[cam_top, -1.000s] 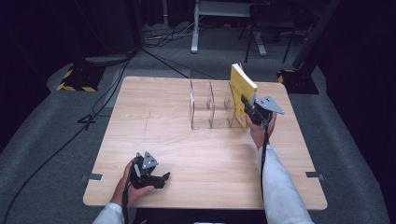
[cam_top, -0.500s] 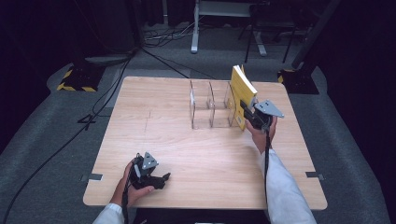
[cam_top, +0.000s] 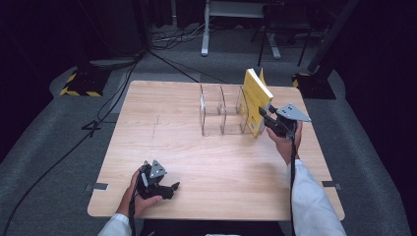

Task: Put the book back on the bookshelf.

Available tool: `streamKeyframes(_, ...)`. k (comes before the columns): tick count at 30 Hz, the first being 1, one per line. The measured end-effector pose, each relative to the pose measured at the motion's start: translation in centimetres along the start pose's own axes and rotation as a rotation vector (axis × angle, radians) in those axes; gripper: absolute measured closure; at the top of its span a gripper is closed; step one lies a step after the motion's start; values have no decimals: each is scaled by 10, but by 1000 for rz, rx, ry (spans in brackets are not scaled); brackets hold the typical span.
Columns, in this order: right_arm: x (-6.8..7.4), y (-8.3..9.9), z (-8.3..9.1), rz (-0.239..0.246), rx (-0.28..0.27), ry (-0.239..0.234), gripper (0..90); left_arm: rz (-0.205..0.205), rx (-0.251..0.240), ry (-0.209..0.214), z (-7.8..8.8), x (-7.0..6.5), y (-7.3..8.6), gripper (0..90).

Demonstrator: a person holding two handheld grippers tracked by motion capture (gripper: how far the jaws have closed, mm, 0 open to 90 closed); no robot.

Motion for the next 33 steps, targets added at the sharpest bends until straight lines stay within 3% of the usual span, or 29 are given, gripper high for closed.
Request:
streamKeyframes(6, -2, -2, 7, -8, 30, -28, 601, 0, 0, 0, 0, 0, 0, 151)
streamKeyframes(11, -3, -4, 12, 31, 64, -45, 561, 1, 0, 0, 0, 0, 0, 150)
streamKeyframes(19, -3, -6, 19, 50, 110, -73, 498, 0, 0, 0, 0, 0, 0, 151)
streamKeyframes(25, -2, -10, 27, 111, 145, -70, 453, 0, 0, 0, 0, 0, 0, 151)
streamKeyframes(33, -4, -12, 39, 115, 170, -85, 430, 1, 0, 0, 0, 0, 0, 150)
Point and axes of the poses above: each handheld gripper's, and its own axes: z roughly backward along the jaws, y roughly out of its underside, x roughly to its left, the point moved 4 cm from there along -z, roughly forward along the jaws, and after that the axes turned 8 degrees about -x, right-handed, at the moved point
